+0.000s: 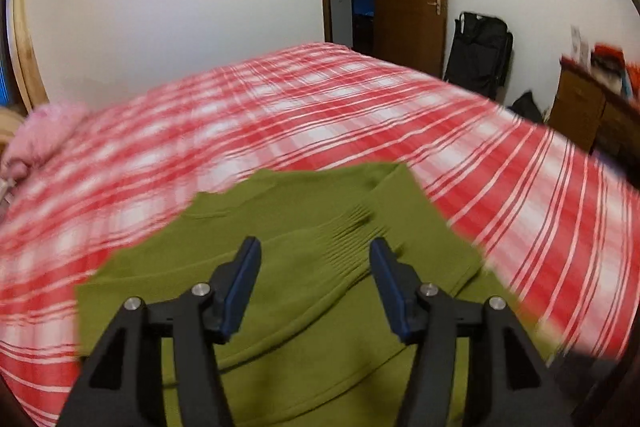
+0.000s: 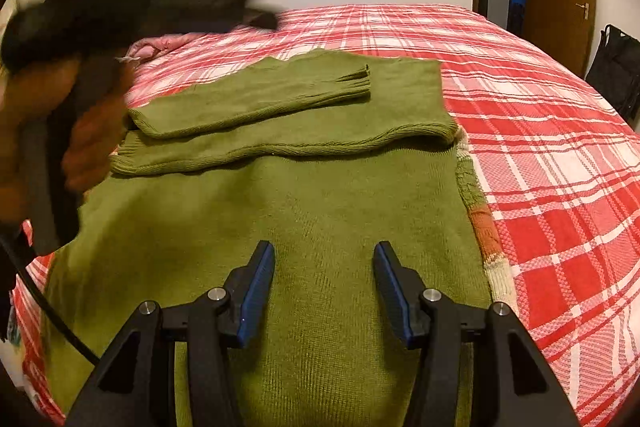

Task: Fold small clothes
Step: 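Fold the held sleeve across the sweater body toward the right gripper, then release the sleeve on the sweater and withdraw the left gripper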

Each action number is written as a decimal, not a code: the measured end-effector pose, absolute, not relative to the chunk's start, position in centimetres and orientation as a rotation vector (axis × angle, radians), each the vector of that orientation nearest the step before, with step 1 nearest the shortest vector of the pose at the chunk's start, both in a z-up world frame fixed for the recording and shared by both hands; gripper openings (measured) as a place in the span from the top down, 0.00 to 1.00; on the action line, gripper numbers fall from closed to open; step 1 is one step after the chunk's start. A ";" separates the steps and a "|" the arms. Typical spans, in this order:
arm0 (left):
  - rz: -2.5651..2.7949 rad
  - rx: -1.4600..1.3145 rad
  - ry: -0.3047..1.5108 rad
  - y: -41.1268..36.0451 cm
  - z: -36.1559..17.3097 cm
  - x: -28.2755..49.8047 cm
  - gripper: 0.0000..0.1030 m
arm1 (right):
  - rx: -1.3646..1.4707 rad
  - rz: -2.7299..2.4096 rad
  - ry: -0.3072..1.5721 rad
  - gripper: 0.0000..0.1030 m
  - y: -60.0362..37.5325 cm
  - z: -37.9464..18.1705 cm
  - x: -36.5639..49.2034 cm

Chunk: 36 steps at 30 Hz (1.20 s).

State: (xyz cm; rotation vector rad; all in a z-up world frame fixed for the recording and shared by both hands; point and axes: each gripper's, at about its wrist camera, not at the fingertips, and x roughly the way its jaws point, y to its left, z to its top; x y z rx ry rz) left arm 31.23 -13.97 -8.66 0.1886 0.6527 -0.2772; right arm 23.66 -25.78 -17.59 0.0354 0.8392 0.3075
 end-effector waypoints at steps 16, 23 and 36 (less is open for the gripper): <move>0.116 0.191 0.772 2.9 -16.1 32.6 0.30 | 0.282 0.258 0.894 0.49 -28.2 -13.2 35.8; 0.115 0.062 0.836 5.7 -17.5 32.5 0.18 | 0.359 0.247 1.027 0.63 -26.9 -17.2 41.8; 0.108 -0.087 0.853 8.1 -17.9 32.1 0.13 | 0.153 0.183 0.865 0.96 -26.6 -12.9 39.5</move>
